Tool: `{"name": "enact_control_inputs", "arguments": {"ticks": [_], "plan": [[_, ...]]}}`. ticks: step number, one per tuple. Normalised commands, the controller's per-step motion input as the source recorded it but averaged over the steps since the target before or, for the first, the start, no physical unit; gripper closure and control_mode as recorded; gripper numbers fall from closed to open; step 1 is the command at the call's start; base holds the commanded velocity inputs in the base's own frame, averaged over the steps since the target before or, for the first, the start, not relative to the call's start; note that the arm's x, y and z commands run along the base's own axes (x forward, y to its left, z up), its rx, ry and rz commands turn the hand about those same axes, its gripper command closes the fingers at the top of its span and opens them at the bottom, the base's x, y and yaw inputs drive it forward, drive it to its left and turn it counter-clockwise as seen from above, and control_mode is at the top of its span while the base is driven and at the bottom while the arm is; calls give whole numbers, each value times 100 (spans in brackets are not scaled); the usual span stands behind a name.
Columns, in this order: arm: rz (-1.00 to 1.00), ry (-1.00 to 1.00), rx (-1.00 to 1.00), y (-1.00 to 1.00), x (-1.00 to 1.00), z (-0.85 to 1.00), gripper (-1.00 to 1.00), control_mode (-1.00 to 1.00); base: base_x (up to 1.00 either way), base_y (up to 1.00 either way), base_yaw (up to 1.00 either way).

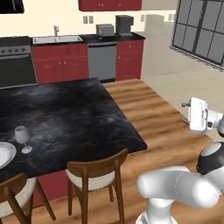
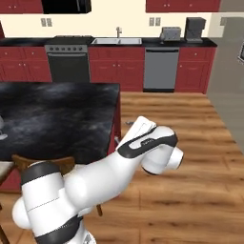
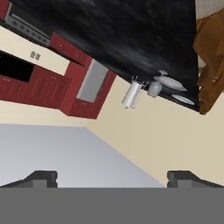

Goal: Retrieve the wine glasses from the counter and place one next to each plate.

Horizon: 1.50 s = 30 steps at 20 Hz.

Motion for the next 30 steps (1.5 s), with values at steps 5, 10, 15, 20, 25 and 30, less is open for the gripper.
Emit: {"name": "enact_control_inputs", "arguments": {"ticks": [5,10,15,20,25,30], "plan": [[0,0,0,0,0,0,-100,100,7,100,-2],[0,0,0,0,0,0,-100,100,69,-20,0],[0,0,0,0,0,0,-100,100,96,-73,0],[0,0,0,0,0,0,-100,100,70,-80,-11],[0,0,0,0,0,0,-100,100,4,-49,-83],[0,0,0,0,0,0,-100,100,2,9,-99]]}}
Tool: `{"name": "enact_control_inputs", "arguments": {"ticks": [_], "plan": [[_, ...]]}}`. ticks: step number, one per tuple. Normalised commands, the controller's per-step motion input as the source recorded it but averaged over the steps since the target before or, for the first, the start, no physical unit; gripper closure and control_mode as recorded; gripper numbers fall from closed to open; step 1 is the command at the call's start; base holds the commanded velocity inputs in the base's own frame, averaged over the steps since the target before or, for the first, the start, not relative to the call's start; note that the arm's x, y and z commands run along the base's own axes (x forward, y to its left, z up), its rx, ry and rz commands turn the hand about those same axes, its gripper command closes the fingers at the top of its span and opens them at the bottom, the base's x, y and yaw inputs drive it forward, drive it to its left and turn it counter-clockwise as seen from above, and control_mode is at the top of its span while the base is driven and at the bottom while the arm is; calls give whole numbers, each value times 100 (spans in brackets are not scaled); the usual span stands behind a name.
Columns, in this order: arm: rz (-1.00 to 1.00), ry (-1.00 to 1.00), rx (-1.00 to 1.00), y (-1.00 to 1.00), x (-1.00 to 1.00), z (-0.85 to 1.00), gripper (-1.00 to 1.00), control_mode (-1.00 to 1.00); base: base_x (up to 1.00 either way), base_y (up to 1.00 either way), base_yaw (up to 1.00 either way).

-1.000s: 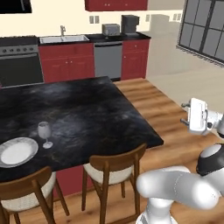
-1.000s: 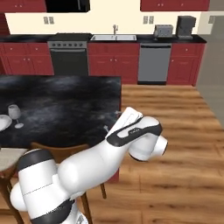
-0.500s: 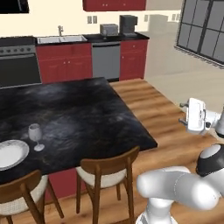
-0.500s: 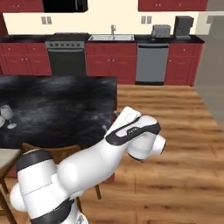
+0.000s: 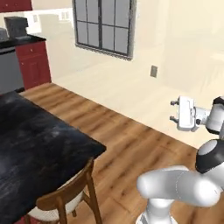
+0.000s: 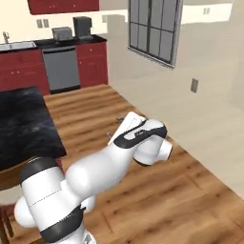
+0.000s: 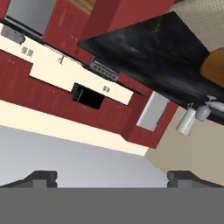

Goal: Retrieve the wine glasses from the counter and place one next to each plate.

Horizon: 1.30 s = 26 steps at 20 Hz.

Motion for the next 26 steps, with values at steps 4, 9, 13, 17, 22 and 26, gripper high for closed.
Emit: {"name": "enact_control_inputs", "arguments": {"ticks": [4,9,13,17,22,26], "plan": [[0,0,0,0,0,0,-100,100,24,31,-90],[0,0,0,0,0,0,-100,100,28,10,-77],[0,0,0,0,0,0,-100,100,-1,-47,-64],[0,0,0,0,0,0,-100,100,-18,-100,-19],[0,0,0,0,0,0,-100,100,-30,-94,0],[0,0,0,0,0,0,-100,100,60,-17,-1]]}}
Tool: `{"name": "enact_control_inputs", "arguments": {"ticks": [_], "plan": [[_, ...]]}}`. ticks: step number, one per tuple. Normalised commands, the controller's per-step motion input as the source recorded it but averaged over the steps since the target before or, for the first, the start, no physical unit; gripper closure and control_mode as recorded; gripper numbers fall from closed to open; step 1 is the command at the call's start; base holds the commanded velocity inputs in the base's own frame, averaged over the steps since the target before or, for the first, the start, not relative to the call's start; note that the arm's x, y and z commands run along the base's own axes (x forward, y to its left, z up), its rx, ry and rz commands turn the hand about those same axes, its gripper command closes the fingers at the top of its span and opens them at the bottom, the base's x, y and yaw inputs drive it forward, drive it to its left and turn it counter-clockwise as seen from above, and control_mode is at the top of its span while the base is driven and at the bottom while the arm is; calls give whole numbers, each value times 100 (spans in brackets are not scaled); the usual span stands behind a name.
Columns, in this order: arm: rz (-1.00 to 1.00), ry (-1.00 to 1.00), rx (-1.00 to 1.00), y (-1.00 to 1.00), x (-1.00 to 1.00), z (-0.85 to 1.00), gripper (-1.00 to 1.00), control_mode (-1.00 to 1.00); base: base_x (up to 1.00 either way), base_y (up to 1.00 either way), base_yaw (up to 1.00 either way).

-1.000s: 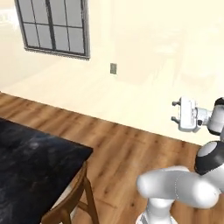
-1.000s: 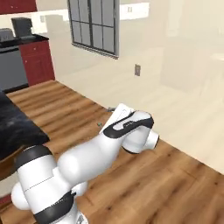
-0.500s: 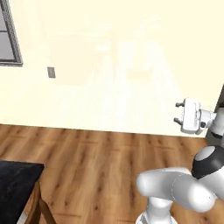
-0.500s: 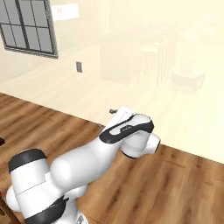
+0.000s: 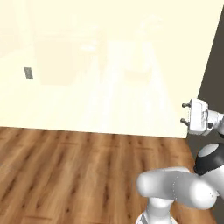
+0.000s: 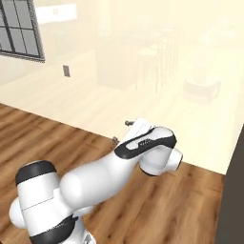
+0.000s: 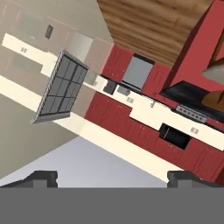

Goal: Retrieve the wine glasses from the counter and place one next to each plate.

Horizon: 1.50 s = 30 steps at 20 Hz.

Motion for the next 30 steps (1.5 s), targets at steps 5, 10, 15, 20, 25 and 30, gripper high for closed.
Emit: {"name": "enact_control_inputs", "arguments": {"ticks": [5,10,15,20,25,30], "plan": [[0,0,0,0,0,0,-100,100,100,46,-16],[0,0,0,0,0,0,-100,100,100,64,-17],[0,0,0,0,0,0,-100,100,100,99,-2],[0,0,0,0,0,0,-100,100,100,84,37],[0,0,0,0,0,0,-100,100,53,14,88],[0,0,0,0,0,0,-100,100,17,0,100]]}}
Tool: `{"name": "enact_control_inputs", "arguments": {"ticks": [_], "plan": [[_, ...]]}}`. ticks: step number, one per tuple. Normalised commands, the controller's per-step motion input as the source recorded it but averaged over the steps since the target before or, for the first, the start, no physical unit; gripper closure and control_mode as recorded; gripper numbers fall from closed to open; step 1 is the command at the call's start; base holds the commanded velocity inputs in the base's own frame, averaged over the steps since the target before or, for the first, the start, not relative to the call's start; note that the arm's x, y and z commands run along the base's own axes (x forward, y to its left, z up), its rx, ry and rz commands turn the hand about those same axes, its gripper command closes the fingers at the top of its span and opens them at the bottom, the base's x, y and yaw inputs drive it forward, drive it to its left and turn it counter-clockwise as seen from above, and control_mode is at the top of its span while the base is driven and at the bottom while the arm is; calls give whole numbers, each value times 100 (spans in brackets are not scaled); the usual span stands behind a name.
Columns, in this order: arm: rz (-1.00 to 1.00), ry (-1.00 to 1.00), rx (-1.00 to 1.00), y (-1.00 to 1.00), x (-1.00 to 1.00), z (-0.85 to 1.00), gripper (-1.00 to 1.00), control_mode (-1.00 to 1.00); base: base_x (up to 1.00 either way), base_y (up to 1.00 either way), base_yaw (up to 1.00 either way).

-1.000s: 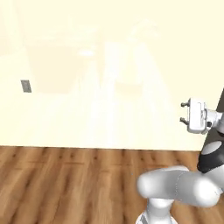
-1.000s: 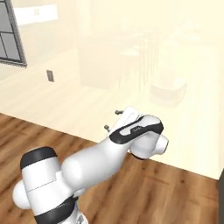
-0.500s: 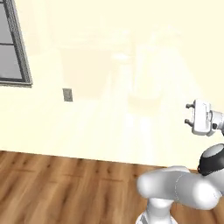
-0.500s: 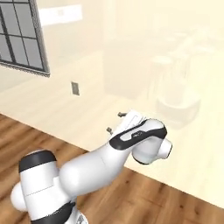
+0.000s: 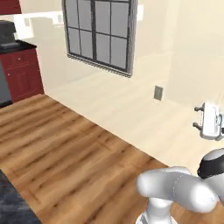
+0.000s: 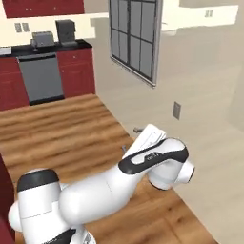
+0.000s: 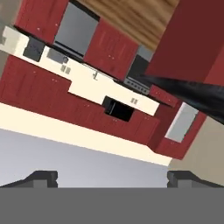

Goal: Retrieve the wine glasses from the counter and place one next to each plate.

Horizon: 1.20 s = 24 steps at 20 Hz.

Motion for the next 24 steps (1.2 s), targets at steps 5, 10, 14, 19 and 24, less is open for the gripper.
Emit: {"name": "enact_control_inputs", "arguments": {"ticks": [5,10,14,19,24], "plan": [[0,0,0,0,0,0,-100,100,50,-1,95],[0,0,0,0,0,0,-100,100,100,-42,65],[0,0,0,0,0,0,-100,100,100,-55,37],[0,0,0,0,0,0,-100,100,100,18,17],[0,0,0,0,0,0,-100,100,100,7,9]]}}
